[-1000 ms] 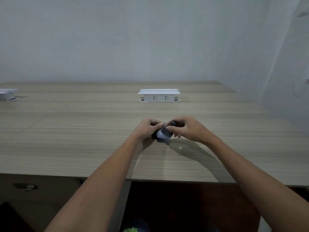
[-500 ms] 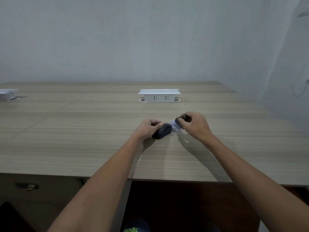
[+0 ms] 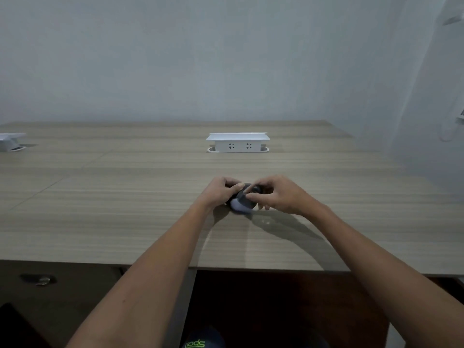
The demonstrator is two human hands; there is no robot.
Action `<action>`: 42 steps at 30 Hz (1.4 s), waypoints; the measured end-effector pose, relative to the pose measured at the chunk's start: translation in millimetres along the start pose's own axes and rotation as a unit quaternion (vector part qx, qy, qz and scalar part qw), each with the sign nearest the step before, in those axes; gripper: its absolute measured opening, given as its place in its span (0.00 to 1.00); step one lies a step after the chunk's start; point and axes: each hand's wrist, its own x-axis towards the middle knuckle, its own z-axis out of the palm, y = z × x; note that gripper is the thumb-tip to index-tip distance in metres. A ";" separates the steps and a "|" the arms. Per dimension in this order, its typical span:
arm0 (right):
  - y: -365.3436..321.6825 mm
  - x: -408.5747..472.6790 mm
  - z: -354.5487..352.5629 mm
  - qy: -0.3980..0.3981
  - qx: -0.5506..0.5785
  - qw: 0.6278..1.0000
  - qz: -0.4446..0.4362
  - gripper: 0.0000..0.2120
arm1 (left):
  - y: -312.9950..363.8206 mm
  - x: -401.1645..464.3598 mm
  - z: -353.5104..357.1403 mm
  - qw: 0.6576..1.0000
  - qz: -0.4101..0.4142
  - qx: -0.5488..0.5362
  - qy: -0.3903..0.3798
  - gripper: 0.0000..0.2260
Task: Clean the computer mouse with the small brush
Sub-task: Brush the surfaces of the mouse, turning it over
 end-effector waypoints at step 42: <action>21.3 35.4 -19.4 0.158 -0.084 0.976 0.125 0.06 | -2.8 -1.1 -16.6 0.991 0.013 0.101 -0.092 0.16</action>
